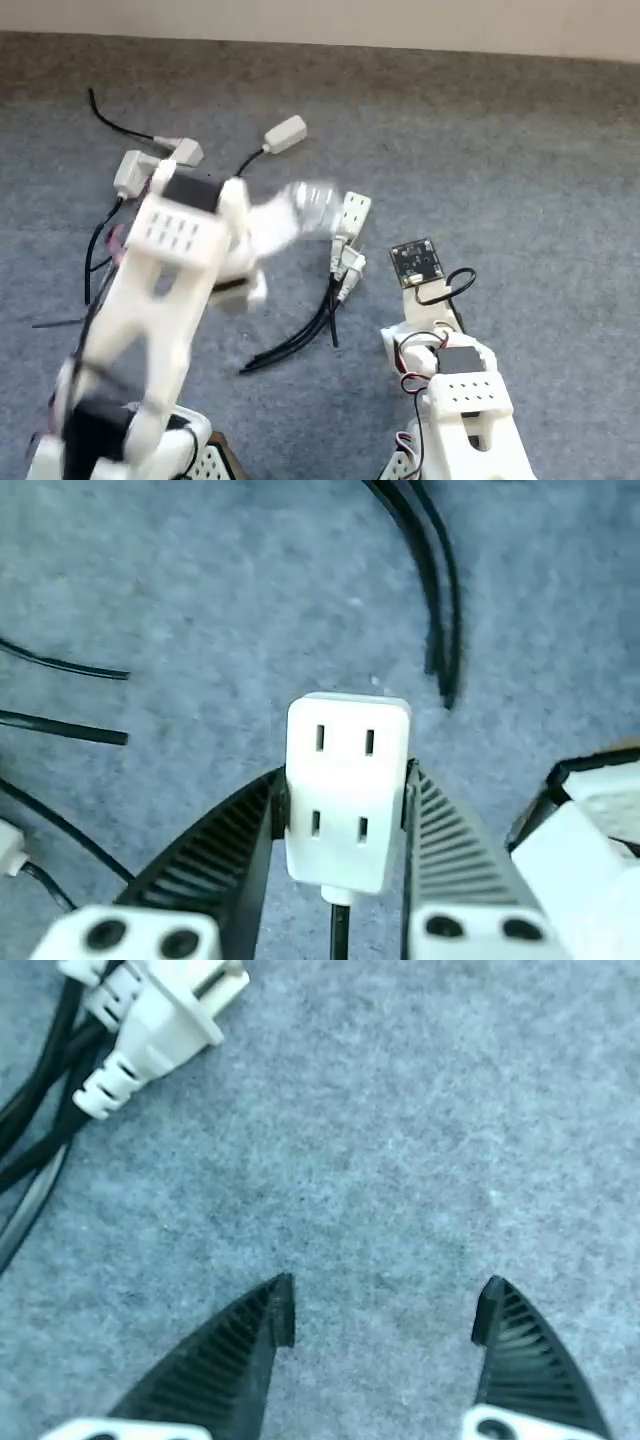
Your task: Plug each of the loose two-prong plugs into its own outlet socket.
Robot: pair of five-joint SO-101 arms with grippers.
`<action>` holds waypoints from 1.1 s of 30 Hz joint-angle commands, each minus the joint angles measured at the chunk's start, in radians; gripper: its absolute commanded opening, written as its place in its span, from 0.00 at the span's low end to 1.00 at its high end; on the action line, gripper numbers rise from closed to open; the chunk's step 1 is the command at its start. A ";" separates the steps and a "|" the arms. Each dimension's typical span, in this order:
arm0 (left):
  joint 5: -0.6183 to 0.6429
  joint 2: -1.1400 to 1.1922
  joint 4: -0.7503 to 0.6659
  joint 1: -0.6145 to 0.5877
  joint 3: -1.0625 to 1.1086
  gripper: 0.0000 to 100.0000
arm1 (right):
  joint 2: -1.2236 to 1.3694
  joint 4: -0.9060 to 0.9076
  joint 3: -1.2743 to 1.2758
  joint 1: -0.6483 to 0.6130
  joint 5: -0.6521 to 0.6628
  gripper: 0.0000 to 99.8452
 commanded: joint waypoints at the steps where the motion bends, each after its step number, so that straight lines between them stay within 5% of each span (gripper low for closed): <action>1: -0.146 -0.298 -0.120 -0.062 0.407 0.00 | -0.012 -0.016 -0.004 -0.001 0.011 0.28; 7: -0.394 -0.403 -0.210 -0.117 0.707 0.00 | -0.010 -0.016 -0.004 -0.001 0.011 0.28; 12: -0.474 -0.403 -0.299 -0.128 0.783 0.00 | -0.010 -0.016 -0.004 -0.001 0.011 0.28; 19: -0.473 -0.401 -0.519 -0.128 0.880 0.00 | -0.010 -0.016 -0.004 -0.001 0.011 0.28; 33: -0.411 -0.397 -0.727 -0.127 0.814 0.00 | -0.010 -0.015 -0.004 -0.001 0.011 0.28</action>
